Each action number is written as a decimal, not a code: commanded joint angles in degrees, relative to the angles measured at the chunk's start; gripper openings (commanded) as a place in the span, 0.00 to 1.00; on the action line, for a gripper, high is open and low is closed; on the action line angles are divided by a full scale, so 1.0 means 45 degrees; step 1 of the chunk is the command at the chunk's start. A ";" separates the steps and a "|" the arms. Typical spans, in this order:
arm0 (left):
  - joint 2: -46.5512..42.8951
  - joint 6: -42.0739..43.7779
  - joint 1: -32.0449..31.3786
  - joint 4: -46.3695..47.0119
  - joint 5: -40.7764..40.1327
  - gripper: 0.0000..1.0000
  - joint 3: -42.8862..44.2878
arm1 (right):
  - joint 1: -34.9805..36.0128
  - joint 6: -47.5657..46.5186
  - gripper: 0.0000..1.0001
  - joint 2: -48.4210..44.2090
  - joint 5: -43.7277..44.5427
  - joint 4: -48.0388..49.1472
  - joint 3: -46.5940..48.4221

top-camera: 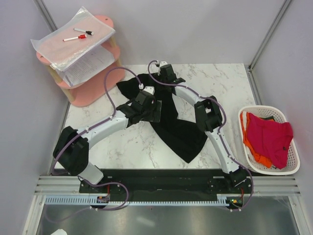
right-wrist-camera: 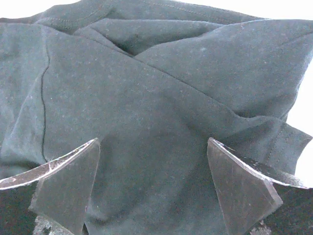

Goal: Fold and stack the t-shirts
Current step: Rotate the tshirt 80 degrees

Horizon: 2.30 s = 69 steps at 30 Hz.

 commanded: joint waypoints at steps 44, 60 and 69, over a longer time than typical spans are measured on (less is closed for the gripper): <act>0.5758 -0.0929 -0.3198 -0.0023 0.1630 1.00 0.1939 | -0.4100 0.2142 0.98 0.0521 0.1542 -0.1303 -0.0172; 0.3709 -0.1789 -0.2886 -0.1137 -0.0167 1.00 -0.2122 | -0.4041 0.1750 0.98 -0.1138 0.0329 -0.1030 -0.1108; 0.1739 -0.1458 -0.3120 -0.0981 -0.0577 1.00 -0.3043 | -0.3807 0.1419 0.98 -0.3694 -0.0158 -0.0933 -0.2318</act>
